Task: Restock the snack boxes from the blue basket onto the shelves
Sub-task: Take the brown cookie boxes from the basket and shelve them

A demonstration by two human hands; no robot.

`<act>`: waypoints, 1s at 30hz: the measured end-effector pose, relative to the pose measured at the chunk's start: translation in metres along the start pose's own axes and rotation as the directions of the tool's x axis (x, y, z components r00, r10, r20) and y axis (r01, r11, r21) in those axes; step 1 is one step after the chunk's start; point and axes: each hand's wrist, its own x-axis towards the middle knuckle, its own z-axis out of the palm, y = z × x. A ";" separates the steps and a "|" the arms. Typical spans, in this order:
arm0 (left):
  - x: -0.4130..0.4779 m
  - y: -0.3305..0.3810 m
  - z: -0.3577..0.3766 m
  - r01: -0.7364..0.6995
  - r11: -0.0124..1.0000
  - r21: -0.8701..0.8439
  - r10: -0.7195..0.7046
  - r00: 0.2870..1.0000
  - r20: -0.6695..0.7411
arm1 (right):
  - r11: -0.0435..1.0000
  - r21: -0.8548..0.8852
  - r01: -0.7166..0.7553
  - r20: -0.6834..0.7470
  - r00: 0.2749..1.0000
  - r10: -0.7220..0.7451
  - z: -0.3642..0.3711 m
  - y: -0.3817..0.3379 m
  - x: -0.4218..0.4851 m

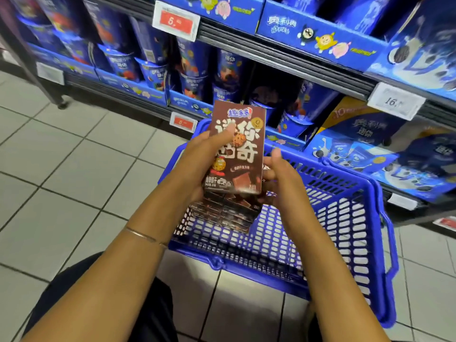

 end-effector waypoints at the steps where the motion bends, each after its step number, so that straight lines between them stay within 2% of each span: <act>1: 0.001 0.003 -0.003 0.002 1.000 -0.022 -0.002 1.000 -0.019 | 0.999 0.024 -0.048 -0.031 0.998 0.049 -0.004 0.004 0.005; 6: 0.006 0.008 -0.012 0.044 0.993 -0.108 -0.055 0.993 -0.104 | 0.975 -0.008 -0.224 -0.181 0.959 0.219 -0.016 0.044 0.026; 11: 0.008 0.005 -0.011 0.050 0.990 -0.129 -0.061 0.995 -0.082 | 0.955 -0.034 -0.296 -0.151 0.946 0.287 -0.005 0.072 0.036; 19: 0.012 0.002 -0.010 0.028 0.993 -0.116 -0.037 0.996 -0.076 | 0.952 0.023 -0.304 -0.142 0.942 0.304 -0.021 0.075 0.027; 22: 0.013 0.002 -0.008 0.023 0.993 -0.114 -0.032 0.996 -0.081 | 0.959 0.084 -0.269 -0.147 0.949 0.279 -0.035 0.062 0.017; 25: 0.014 0.002 -0.006 -0.006 0.994 -0.108 -0.007 0.993 -0.114 | 0.979 0.123 -0.161 -0.150 0.972 0.178 -0.046 0.040 0.009; 30: 0.018 0.000 -0.006 -0.049 0.998 0.041 0.058 0.968 -0.246 | 0.983 0.183 -0.031 -0.101 0.994 0.050 -0.040 -0.003 0.001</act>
